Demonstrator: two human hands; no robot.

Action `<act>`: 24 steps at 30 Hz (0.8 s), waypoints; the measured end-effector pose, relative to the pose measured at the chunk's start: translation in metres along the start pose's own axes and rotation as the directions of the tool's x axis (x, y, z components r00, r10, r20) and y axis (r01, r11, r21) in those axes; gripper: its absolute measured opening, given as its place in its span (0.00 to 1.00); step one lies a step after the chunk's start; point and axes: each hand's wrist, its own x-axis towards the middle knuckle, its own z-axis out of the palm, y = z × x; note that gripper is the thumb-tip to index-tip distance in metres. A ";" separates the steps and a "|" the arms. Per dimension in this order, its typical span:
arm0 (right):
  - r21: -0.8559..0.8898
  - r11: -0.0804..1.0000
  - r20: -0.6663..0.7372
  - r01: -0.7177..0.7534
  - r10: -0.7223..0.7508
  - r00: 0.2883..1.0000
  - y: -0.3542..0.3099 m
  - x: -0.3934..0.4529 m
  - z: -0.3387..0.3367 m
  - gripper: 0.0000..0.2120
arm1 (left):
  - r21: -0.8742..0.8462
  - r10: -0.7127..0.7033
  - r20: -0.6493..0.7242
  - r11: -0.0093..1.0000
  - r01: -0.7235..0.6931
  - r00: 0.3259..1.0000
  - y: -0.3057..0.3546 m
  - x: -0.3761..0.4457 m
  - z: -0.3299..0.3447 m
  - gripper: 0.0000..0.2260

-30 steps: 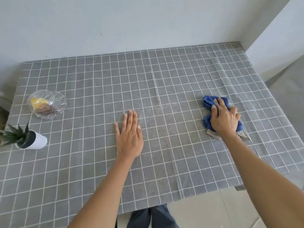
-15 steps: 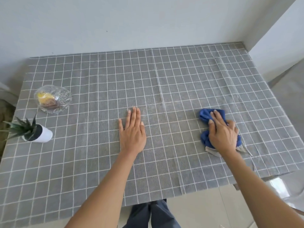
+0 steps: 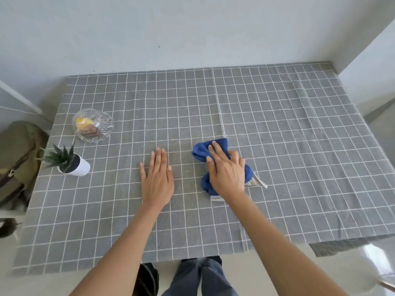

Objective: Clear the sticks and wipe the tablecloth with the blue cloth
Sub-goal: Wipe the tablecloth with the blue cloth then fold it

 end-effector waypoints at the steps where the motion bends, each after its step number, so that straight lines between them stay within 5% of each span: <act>1: -0.006 0.999 0.011 0.046 -0.046 0.999 -0.018 0.001 0.008 0.23 | 0.004 -0.015 -0.005 1.000 0.015 1.000 -0.005 -0.001 -0.001 0.23; 5: -0.046 0.991 0.133 0.124 -0.117 0.984 -0.056 -0.002 0.037 0.23 | -0.021 -0.076 -0.035 0.997 0.076 0.996 -0.018 -0.011 -0.005 0.24; 19: -0.151 0.952 0.021 -0.267 0.274 0.962 0.054 0.020 0.011 0.26 | -0.024 -0.124 -0.051 0.992 0.123 0.991 -0.032 -0.023 -0.003 0.25; 24: -0.155 0.939 0.046 -0.306 0.316 0.948 0.061 0.022 0.008 0.28 | -0.006 -0.122 -0.047 0.993 0.122 0.991 -0.033 -0.023 -0.003 0.25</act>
